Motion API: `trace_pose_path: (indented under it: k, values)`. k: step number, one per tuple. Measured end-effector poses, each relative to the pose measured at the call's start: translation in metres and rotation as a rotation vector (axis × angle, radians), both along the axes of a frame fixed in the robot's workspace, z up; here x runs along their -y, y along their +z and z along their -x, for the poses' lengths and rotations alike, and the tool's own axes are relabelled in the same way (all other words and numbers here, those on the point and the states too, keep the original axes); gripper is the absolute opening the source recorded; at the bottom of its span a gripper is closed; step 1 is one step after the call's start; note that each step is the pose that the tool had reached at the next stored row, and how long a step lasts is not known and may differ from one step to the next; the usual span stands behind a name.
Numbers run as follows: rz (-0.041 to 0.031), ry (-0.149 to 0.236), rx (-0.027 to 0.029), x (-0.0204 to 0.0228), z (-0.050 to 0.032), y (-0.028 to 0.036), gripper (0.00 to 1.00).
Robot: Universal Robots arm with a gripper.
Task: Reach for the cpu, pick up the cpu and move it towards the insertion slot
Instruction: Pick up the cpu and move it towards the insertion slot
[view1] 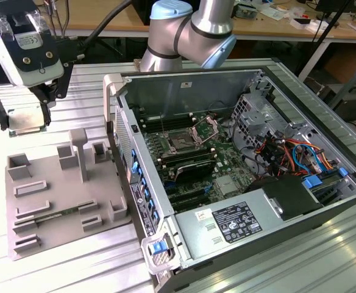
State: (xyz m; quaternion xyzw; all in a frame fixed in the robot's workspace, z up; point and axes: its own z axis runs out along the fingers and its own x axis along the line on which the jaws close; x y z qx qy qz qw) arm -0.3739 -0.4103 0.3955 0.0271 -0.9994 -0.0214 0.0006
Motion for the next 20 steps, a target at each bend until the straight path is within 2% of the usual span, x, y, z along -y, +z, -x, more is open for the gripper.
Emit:
trace_pose_path:
  k: [20]
  values:
    - [0.0, 0.0, 0.0, 0.0, -0.0314, 0.0, 0.55]
